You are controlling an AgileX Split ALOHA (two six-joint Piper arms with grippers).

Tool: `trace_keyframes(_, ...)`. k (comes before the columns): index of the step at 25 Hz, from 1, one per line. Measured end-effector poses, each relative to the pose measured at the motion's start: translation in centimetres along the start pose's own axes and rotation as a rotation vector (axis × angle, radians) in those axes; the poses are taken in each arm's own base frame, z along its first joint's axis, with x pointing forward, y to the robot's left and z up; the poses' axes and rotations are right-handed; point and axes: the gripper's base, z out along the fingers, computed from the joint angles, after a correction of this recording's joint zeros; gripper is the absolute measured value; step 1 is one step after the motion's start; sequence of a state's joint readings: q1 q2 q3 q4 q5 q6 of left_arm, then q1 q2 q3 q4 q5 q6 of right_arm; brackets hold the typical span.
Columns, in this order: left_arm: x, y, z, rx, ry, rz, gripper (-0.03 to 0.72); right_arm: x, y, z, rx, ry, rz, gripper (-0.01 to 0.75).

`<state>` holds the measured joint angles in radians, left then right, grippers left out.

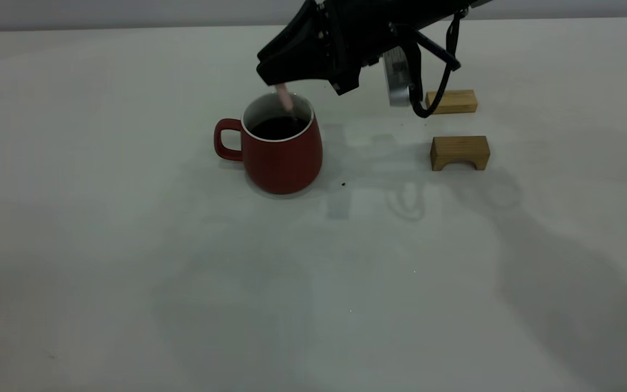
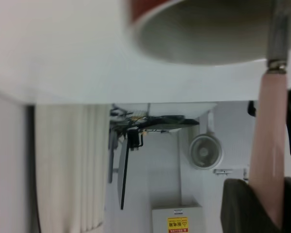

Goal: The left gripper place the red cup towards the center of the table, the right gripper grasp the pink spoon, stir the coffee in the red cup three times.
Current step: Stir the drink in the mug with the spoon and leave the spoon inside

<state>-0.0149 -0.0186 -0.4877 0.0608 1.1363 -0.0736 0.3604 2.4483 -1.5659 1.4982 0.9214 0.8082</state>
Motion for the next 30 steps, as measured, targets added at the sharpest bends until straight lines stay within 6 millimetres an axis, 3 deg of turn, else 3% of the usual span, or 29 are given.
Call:
trace_keyframes(3, 0.0, 0.0, 0.0, 0.0, 0.0, 0.0, 0.333, 1.0, -0.9, 1.4, 0.017, 0.02, -0.055, 0.149)
trace_keyframes(6, 0.0, 0.0, 0.0, 0.0, 0.0, 0.0, 0.333, 2.0, -1.1, 2.5, -0.025, 0.044, -0.235, 0.149)
trace_keyframes(10, 0.0, 0.0, 0.0, 0.0, 0.0, 0.0, 0.333, 1.6, -0.3, 1.9, -0.073, 0.029, -0.408, 0.149)
trace_keyframes(16, 0.0, 0.0, 0.0, 0.0, 0.0, 0.0, 0.333, 0.0, 0.1, 0.0, 0.001, -0.001, -0.197, 0.149)
trace_keyframes(23, 0.0, 0.0, 0.0, 0.0, 0.0, 0.0, 0.333, 1.9, -1.3, 2.2, 0.012, 0.061, -0.068, 0.149)
trace_keyframes(30, 0.0, 0.0, 0.0, 0.0, 0.0, 0.0, 0.333, 1.9, -1.0, 2.2, -0.026, 0.054, -0.254, 0.149)
